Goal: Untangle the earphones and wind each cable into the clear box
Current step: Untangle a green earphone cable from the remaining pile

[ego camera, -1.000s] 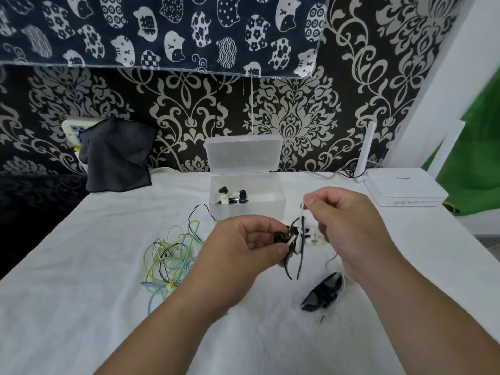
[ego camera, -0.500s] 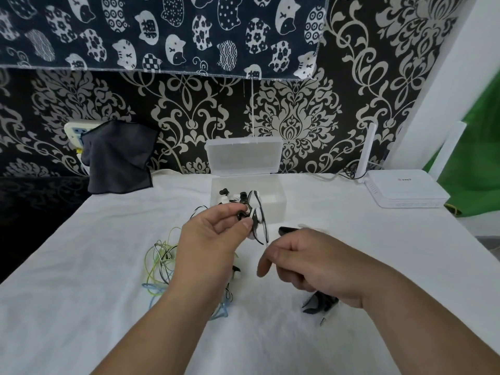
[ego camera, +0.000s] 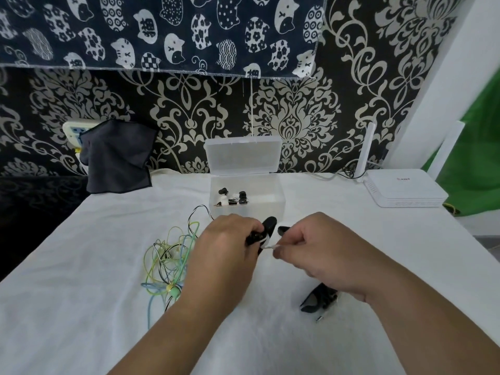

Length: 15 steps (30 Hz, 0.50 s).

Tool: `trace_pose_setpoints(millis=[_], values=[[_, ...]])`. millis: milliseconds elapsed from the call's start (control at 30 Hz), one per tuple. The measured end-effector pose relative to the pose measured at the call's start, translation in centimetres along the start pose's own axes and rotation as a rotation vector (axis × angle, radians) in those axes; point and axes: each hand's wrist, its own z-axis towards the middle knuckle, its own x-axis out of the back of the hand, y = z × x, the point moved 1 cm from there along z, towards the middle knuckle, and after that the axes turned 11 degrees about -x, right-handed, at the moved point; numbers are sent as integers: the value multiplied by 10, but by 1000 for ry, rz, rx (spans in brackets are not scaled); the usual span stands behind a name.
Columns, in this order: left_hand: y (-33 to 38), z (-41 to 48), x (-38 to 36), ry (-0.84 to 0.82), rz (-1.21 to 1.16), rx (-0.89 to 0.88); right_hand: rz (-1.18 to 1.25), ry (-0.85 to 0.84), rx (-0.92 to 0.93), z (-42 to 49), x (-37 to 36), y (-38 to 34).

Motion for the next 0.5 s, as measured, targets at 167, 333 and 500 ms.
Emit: trace_pose_setpoints(millis=[167,333,500], values=[[5,-2,2,-75,-228,112,90,260,38,0,11,-2],[5,0,1,-152,-498,219,373,388,16,12,18,8],[10,4,5,-163,-641,222,480,399,34,13,16,8]])
